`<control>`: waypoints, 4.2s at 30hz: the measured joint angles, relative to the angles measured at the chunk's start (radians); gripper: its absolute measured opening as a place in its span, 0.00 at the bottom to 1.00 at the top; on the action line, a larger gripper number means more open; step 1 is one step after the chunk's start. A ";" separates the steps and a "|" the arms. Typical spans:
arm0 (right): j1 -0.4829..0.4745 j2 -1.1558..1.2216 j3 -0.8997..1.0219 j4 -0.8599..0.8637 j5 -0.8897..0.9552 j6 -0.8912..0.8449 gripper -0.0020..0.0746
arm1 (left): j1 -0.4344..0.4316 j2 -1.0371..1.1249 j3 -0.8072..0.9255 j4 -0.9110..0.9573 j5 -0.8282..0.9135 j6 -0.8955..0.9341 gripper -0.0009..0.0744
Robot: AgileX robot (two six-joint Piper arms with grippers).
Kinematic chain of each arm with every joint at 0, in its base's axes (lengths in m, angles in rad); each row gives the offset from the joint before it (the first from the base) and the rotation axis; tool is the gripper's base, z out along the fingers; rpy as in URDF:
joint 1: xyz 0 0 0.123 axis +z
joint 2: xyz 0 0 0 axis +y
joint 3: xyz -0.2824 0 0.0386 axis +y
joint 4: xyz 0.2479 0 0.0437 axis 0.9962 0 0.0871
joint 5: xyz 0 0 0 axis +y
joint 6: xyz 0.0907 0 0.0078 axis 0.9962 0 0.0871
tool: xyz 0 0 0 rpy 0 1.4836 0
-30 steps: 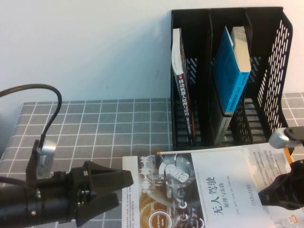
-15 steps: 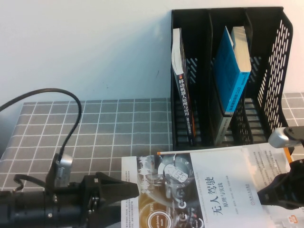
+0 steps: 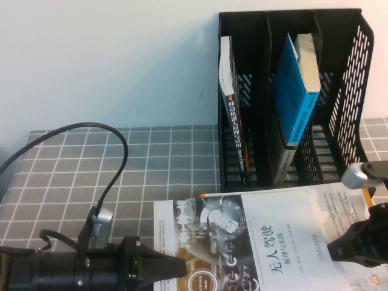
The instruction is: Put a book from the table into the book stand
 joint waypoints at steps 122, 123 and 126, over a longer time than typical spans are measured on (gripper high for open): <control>0.000 -0.907 -0.072 -0.960 0.546 0.476 0.02 | -0.751 -0.469 -1.295 2.149 -0.097 -1.388 0.01; 0.000 -0.932 -0.059 -0.971 0.490 0.493 0.02 | -0.751 -0.530 -1.205 2.151 -0.174 -1.412 0.01; 0.000 -0.999 0.017 -0.975 0.302 0.545 0.02 | -0.751 -0.699 -0.925 2.153 -0.365 -1.480 0.01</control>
